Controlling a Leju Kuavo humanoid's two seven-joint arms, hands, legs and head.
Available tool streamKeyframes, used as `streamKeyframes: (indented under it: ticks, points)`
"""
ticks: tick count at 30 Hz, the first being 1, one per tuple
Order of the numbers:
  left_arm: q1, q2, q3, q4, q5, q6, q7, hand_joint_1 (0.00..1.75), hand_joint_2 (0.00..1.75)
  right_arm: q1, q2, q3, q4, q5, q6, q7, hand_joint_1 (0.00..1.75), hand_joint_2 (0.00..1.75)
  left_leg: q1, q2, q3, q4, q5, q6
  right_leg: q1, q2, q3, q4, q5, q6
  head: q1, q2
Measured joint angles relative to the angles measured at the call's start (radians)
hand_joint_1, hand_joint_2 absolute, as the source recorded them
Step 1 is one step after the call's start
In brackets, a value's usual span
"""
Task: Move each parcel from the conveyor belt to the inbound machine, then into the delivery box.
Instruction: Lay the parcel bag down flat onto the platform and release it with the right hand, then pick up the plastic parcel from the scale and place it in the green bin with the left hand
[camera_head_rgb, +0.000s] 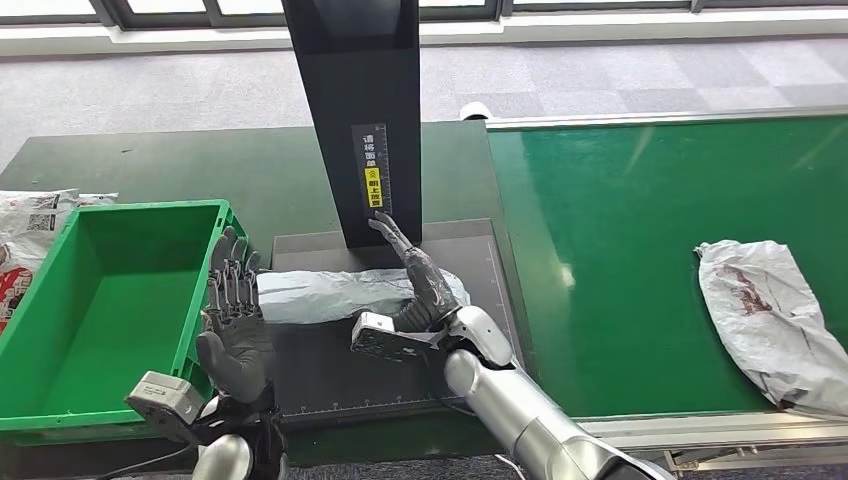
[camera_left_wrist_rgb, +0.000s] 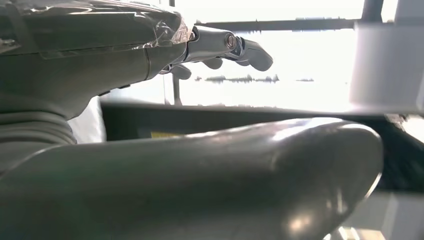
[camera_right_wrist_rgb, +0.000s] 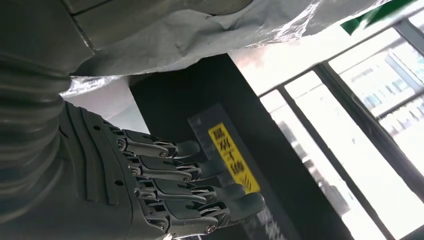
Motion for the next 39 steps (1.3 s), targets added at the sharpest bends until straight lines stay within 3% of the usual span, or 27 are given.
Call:
streamKeyframes:
  ticks: [6, 12, 19, 24, 35, 39]
  points:
    - [-0.015, -0.004, 0.012, 0.074, -0.032, 0.200, 0.017, 0.00, 0.00, 0.259, -0.075, -0.008, -0.338, -0.065, -0.091, 0.018, 0.00, 1.75, 0.000, -0.002, -0.001, 0.000, -0.002, -0.001, 0.000, -0.002, 0.000, 0.000, -0.002, 0.000, 0.000, 0.000]
    - [-0.021, -0.005, 0.012, 0.109, -0.046, 0.242, 0.045, 0.00, 0.00, 0.412, -0.121, -0.035, -0.520, -0.004, -0.074, 0.129, 0.00, 1.75, 0.000, 0.001, 0.000, 0.000, -0.003, -0.001, 0.000, 0.000, -0.001, 0.000, -0.002, -0.001, 0.000, 0.000]
    - [-0.040, -0.011, 0.010, 0.140, -0.071, 0.239, 0.070, 0.00, 0.00, 0.458, -0.133, -0.078, -0.572, 0.077, -0.031, 0.209, 0.00, 1.75, 0.000, 0.001, 0.001, 0.000, -0.003, -0.001, 0.000, 0.001, 0.000, 0.000, -0.002, -0.001, 0.000, 0.000]
    - [-0.064, -0.018, 0.009, 0.166, -0.077, 0.231, 0.074, 0.00, 0.00, 0.464, -0.132, -0.126, -0.574, 0.117, -0.013, 0.220, 0.00, 1.75, 0.000, 0.001, 0.001, 0.000, -0.003, -0.001, 0.000, 0.001, 0.001, 0.000, -0.002, -0.001, 0.000, 0.000]
    - [-0.074, -0.026, 0.008, 0.187, -0.081, 0.224, 0.074, 0.00, 0.00, 0.464, -0.115, -0.180, -0.577, 0.135, -0.041, 0.181, 0.00, 1.75, 0.000, 0.001, 0.001, 0.000, -0.003, -0.001, 0.000, 0.001, 0.000, 0.000, -0.002, -0.001, 0.000, 0.000]
    - [-0.075, -0.026, 0.008, 0.190, -0.095, 0.188, 0.063, 0.00, 0.00, 0.482, -0.112, -0.183, -0.619, 0.066, -0.100, 0.068, 0.00, 1.75, 0.000, 0.000, 0.000, 0.000, -0.003, -0.001, 0.000, 0.000, 0.001, 0.000, -0.002, -0.001, 0.000, 0.000]
